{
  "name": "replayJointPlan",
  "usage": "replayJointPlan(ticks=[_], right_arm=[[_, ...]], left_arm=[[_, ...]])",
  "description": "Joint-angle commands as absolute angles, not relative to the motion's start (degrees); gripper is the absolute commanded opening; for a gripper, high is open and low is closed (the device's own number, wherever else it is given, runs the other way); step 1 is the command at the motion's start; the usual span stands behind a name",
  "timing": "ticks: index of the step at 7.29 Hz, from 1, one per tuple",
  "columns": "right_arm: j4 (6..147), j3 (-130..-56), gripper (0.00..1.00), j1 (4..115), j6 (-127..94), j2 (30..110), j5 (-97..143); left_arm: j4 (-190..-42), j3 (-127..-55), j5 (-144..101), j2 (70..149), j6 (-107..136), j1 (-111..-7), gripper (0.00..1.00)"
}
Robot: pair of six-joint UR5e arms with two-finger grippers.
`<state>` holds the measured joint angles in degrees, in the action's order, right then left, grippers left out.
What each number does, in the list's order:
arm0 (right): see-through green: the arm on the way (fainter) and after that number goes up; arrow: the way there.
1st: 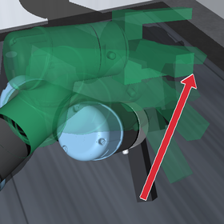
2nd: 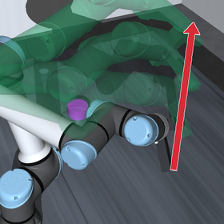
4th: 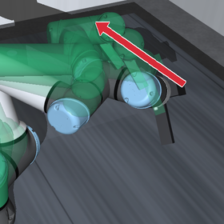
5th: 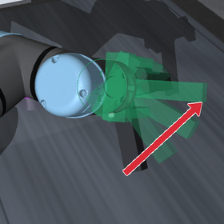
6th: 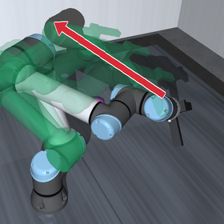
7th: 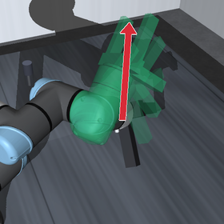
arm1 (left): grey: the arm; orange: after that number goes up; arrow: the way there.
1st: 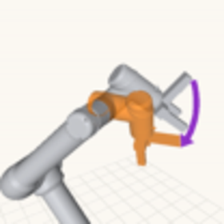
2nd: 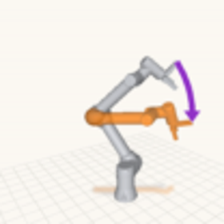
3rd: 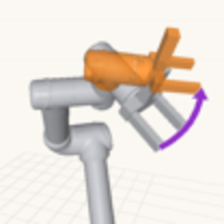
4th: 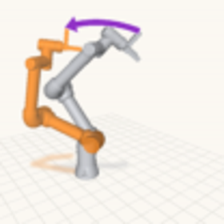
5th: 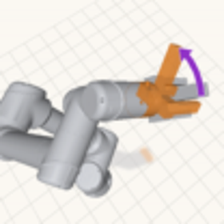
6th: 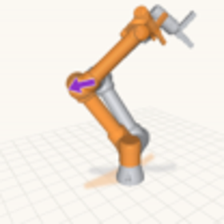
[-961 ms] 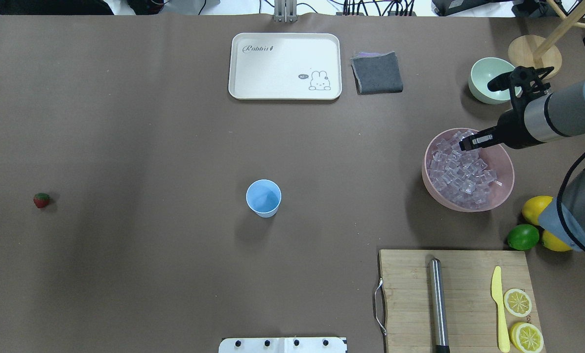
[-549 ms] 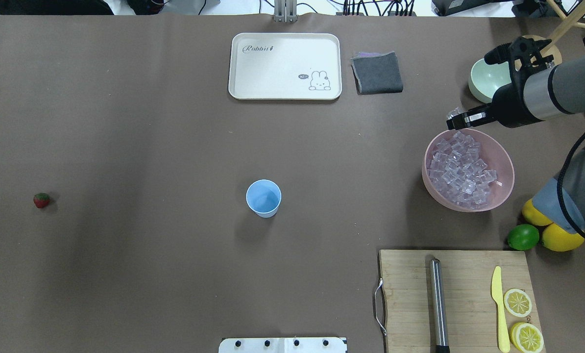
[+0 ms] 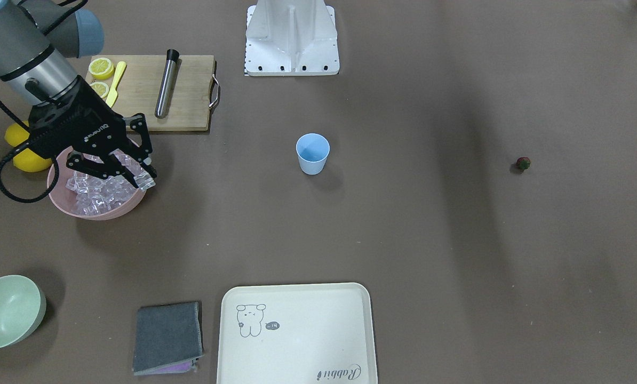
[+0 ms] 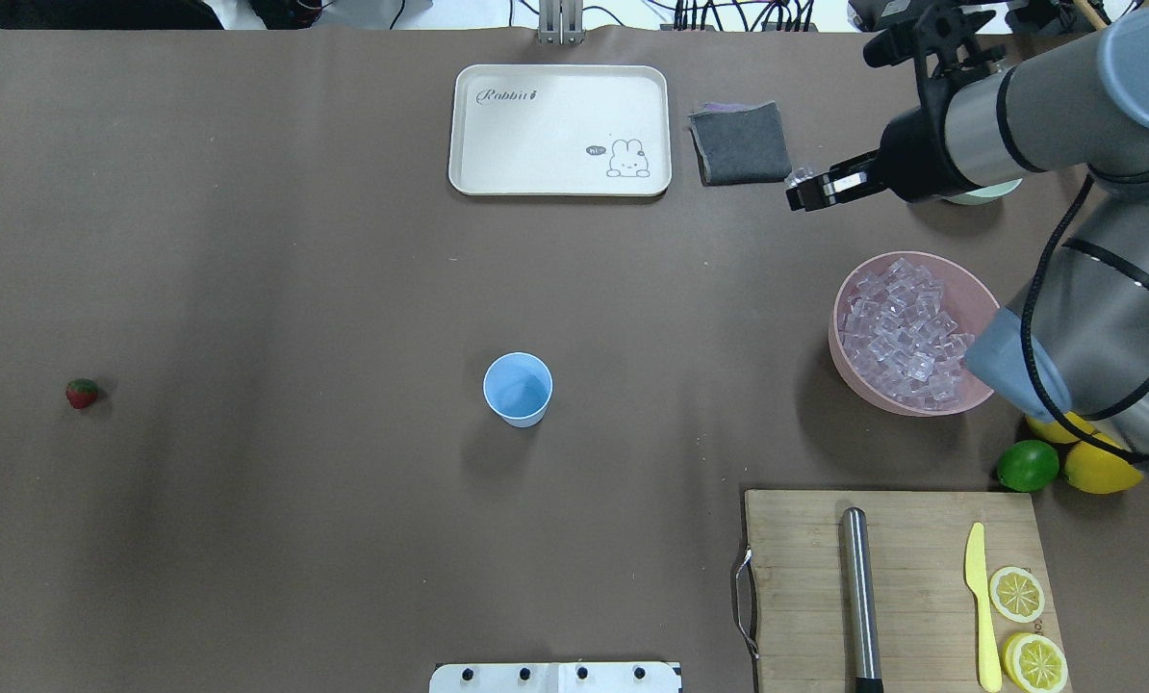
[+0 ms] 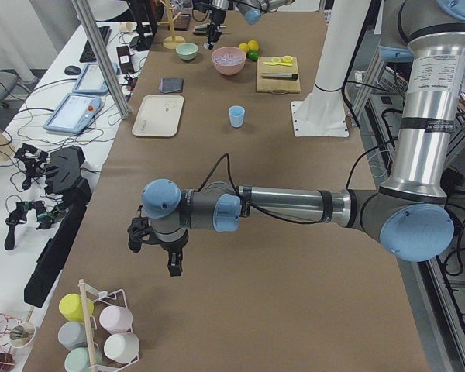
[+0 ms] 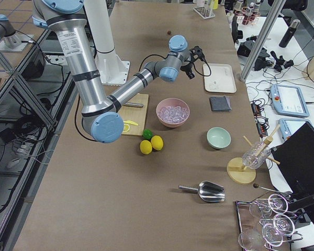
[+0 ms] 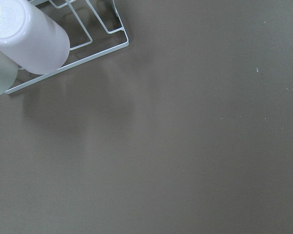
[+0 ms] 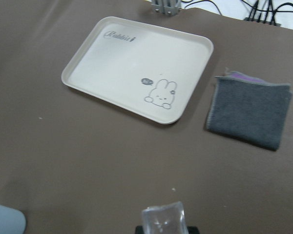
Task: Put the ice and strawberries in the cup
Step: 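Lift the ice cube and carry it to the light-blue cup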
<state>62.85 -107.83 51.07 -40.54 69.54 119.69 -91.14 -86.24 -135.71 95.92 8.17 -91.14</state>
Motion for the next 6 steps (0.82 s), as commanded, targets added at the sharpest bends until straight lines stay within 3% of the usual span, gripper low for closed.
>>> replayJointPlan(ticks=[1,6], right_arm=[[62.9,-106.7,0.00,45.1,-40.7,65.1,118.5],[62.7,-105.3,0.00,26.2,-40.8,57.8,98.7]], left_arm=[[-91.1,-84.2,-135.4,96.3,8.3,-91.1,0.98],[-91.2,-82.4,-135.4,95.9,8.4,-91.1,0.98]])
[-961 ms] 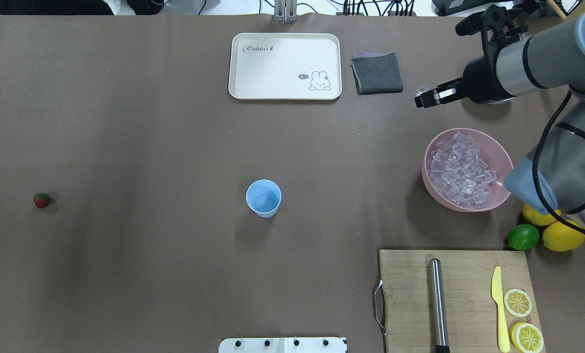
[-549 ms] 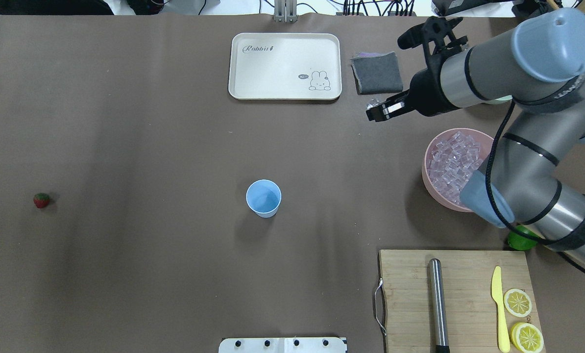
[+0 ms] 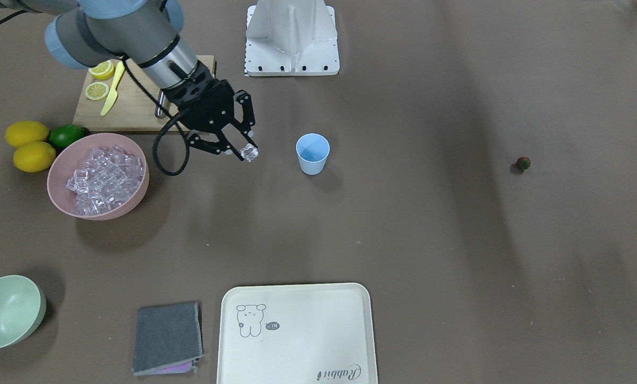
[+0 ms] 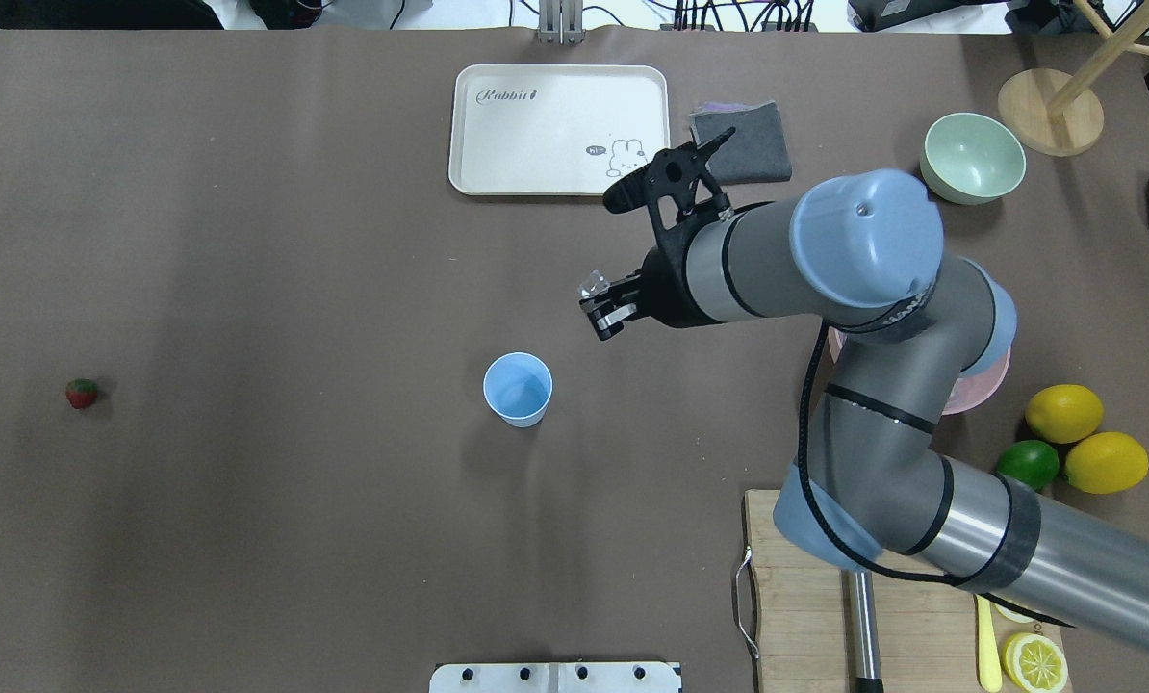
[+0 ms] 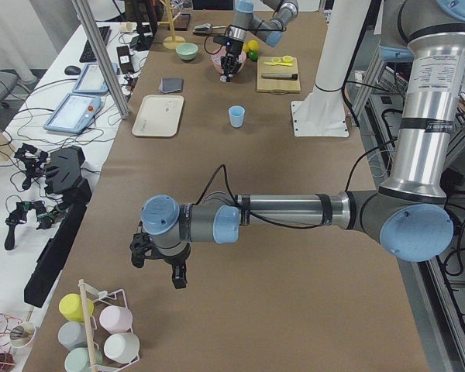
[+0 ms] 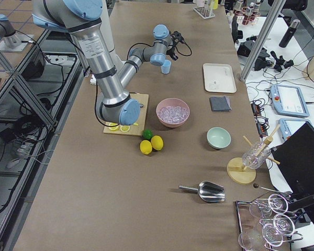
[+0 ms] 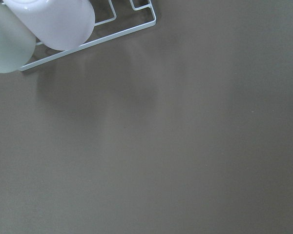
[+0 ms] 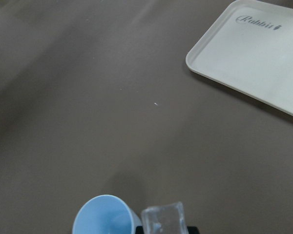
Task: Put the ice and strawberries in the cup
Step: 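Lift the ice cube and carry it to the light-blue cup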
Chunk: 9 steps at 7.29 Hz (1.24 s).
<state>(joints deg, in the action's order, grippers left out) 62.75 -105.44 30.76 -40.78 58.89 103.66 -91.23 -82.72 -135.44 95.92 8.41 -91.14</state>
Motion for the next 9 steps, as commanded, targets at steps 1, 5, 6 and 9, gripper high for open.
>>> replayJointPlan(ticks=[1,5,6,9], right_arm=[[62.5,-104.2,0.00,24.3,-40.8,56.8,95.2],[62.1,-98.0,0.00,23.3,-40.6,54.7,93.1],[62.1,-97.7,0.00,23.2,-40.7,53.9,93.1],[60.6,-95.5,0.00,22.2,-40.6,53.5,92.9]], left_arm=[[-91.9,-82.4,-135.4,95.7,8.4,-91.1,0.98],[-92.0,-81.6,-135.4,95.9,8.4,-91.1,0.98],[-92.9,-81.4,-135.2,95.9,8.4,-91.1,0.98],[-95.2,-80.5,-135.2,95.8,8.4,-91.1,0.98]])
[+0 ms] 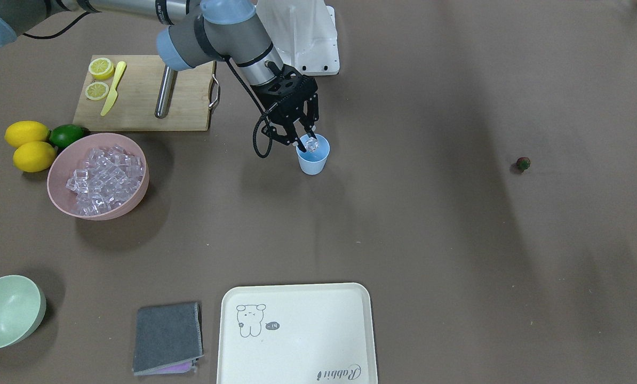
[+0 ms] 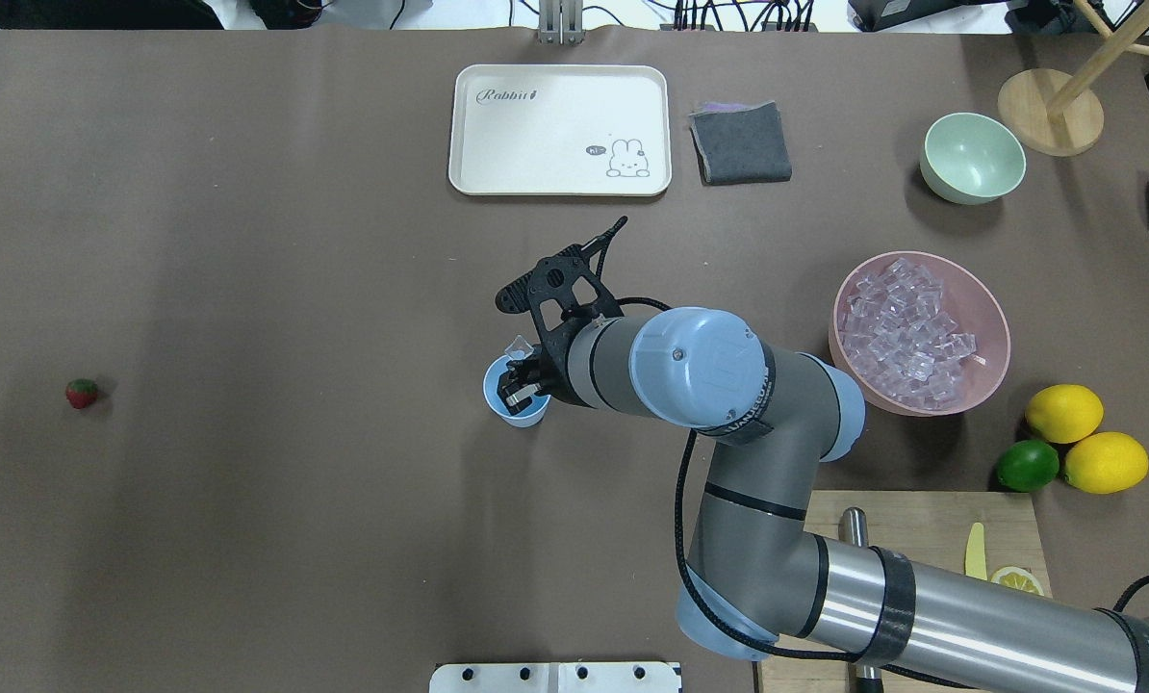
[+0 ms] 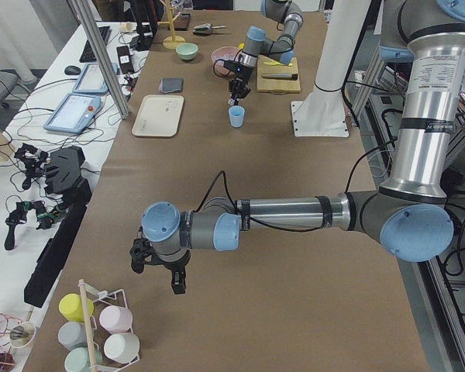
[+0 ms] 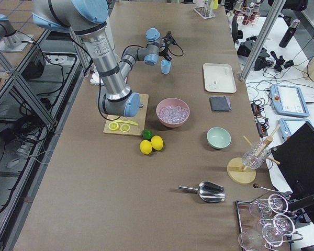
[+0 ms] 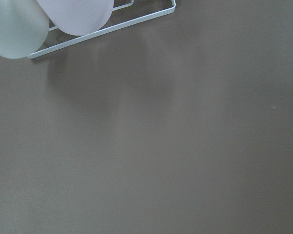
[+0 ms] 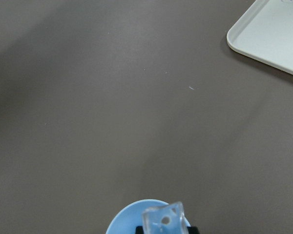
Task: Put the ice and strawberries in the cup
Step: 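Open the right gripper above the cup to drop the ice cube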
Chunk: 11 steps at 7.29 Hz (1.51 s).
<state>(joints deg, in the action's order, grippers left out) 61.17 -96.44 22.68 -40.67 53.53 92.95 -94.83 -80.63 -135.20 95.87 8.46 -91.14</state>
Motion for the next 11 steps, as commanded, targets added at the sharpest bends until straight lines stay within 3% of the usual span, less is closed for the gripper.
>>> replayJointPlan(ticks=[1,2,3,4,5,8,11], right_arm=[[60.6,-95.5,0.00,22.1,-40.6,53.5,93.0],[60.6,-95.4,0.06,21.9,-40.5,53.3,93.0],[60.6,-95.4,0.27,21.8,-40.6,53.3,92.9],[60.4,-95.4,0.69,21.6,-40.7,53.3,92.5],[60.4,-95.5,0.98,21.6,-40.7,53.1,92.4],[57.4,-96.0,0.99,22.8,-40.9,53.6,92.5],[55.3,-97.5,1.00,33.3,-43.1,58.2,104.0]], left_arm=[[-95.2,-80.3,-135.2,95.8,8.4,-91.1,0.98],[-95.2,-80.1,-135.2,95.8,8.4,-91.1,0.98],[-95.2,-79.8,-135.2,95.9,8.4,-91.1,0.98],[-95.2,-79.8,-135.2,95.8,8.4,-91.1,0.98],[-95.2,-79.5,-135.2,95.7,8.5,-91.1,0.98],[-95.2,-79.1,-135.2,95.7,8.5,-91.3,0.98],[-95.2,-79.3,-135.2,95.8,8.5,-91.8,0.98]])
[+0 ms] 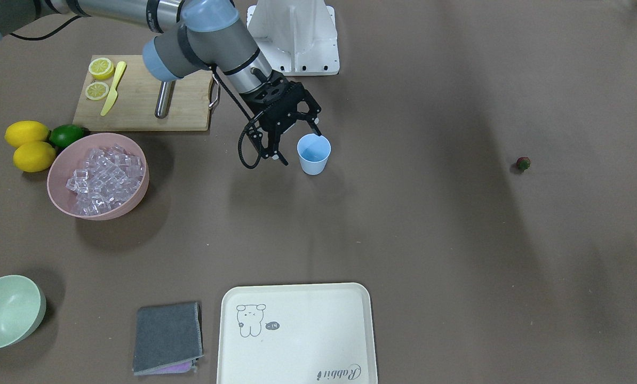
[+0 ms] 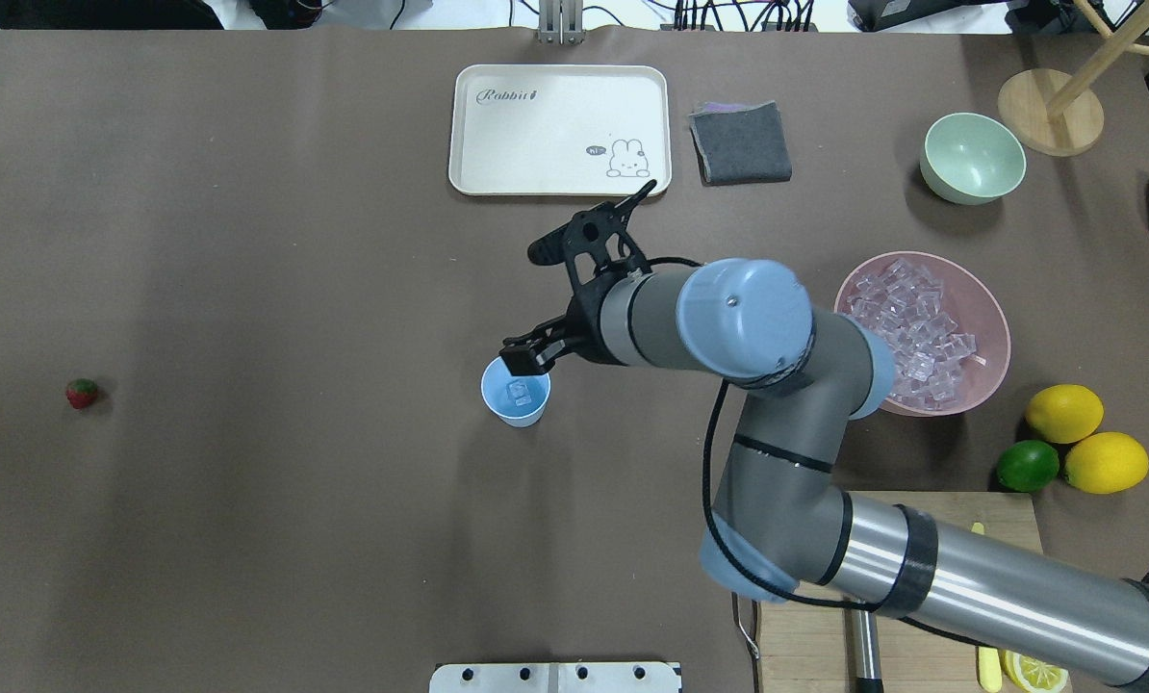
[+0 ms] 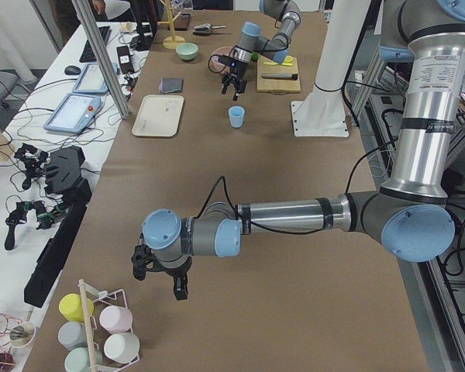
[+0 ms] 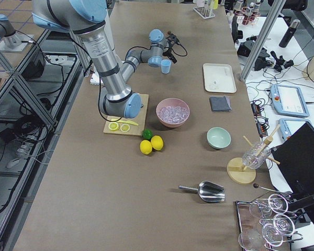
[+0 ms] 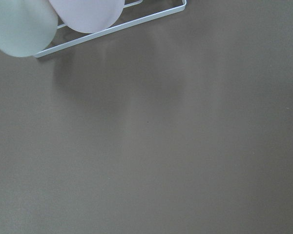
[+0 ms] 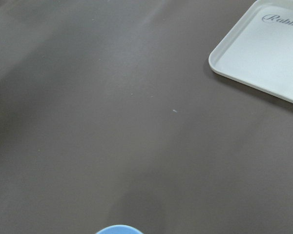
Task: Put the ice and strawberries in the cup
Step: 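Open the right gripper above the cup to drop the ice cube, then move the right gripper back over the pink bowl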
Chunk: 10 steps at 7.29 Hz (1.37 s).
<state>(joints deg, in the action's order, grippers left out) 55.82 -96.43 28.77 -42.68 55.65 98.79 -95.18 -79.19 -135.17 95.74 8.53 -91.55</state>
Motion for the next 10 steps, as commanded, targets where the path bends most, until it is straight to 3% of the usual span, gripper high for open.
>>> replayJointPlan(ticks=[1,5,8,10], right_arm=[[53.4,-97.9,1.00,36.7,-43.2,59.9,108.0],[53.3,-98.7,0.97,56.5,-41.6,68.6,126.2],[53.4,-101.0,0.74,61.2,-40.2,75.8,127.6],[54.4,-101.9,0.73,61.5,-40.0,79.7,127.4]], left_arm=[[-95.3,-79.4,-135.2,95.8,8.4,-91.9,0.98],[-97.8,-79.6,-135.2,95.8,8.3,-91.8,0.98],[-97.9,-79.8,-135.2,96.5,8.3,-91.8,0.98],[-98.8,-80.1,-135.2,96.2,8.3,-91.8,0.98]])
